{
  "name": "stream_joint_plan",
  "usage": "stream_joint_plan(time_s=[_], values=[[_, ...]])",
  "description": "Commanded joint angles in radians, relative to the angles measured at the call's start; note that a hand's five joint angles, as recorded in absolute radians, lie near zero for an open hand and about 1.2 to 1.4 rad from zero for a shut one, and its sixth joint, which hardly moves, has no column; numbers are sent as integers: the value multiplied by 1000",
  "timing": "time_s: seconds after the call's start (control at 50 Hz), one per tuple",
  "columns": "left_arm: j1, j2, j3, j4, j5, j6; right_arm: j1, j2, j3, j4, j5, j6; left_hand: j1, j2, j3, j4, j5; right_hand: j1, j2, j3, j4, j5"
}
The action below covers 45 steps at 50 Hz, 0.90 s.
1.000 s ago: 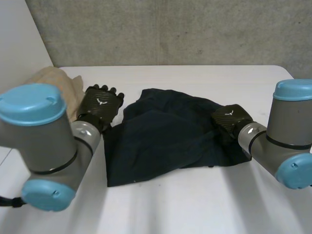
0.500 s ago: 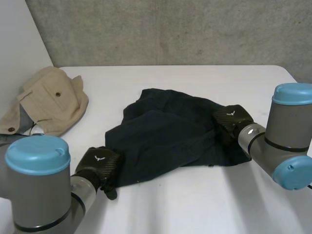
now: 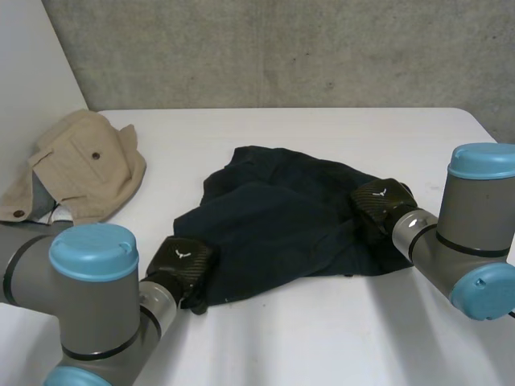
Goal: Fold the laundry.
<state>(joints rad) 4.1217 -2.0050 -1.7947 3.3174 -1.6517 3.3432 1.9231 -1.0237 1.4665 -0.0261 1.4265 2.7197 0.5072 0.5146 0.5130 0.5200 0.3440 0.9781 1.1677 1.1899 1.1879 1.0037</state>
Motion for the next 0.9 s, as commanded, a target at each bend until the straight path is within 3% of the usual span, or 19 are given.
stream_joint_plan(time_s=[0.02, 0.28, 0.44, 0.58, 0.76, 0.9], values=[[-1, -34, 21, 1, 0, 16, -1, -1, 0, 0, 0, 0, 161, 154, 155, 148, 150, 418, 229, 206, 208, 218], [0, -83, 55, 17, -2, 18, -1, -3, 6, 0, -1, 0, 469, 462, 464, 457, 458, 418, 229, 206, 208, 218], [3, -61, 64, 34, -8, 18, 2, -22, 21, 2, -6, -14, 863, 855, 857, 850, 851, 418, 229, 206, 208, 218], [6, 58, 67, 44, -19, 18, 5, -125, 28, 38, -9, -63, 889, 882, 883, 876, 878, 418, 229, 206, 208, 218], [31, 284, 86, 34, -10, 19, -12, -308, -44, 325, -9, -331, 889, 882, 883, 876, 878, 418, 229, 206, 208, 218], [29, 310, 71, 2, -7, 55, -9, -314, -46, 455, -17, -344, 889, 882, 883, 876, 878, 418, 229, 206, 208, 218]])
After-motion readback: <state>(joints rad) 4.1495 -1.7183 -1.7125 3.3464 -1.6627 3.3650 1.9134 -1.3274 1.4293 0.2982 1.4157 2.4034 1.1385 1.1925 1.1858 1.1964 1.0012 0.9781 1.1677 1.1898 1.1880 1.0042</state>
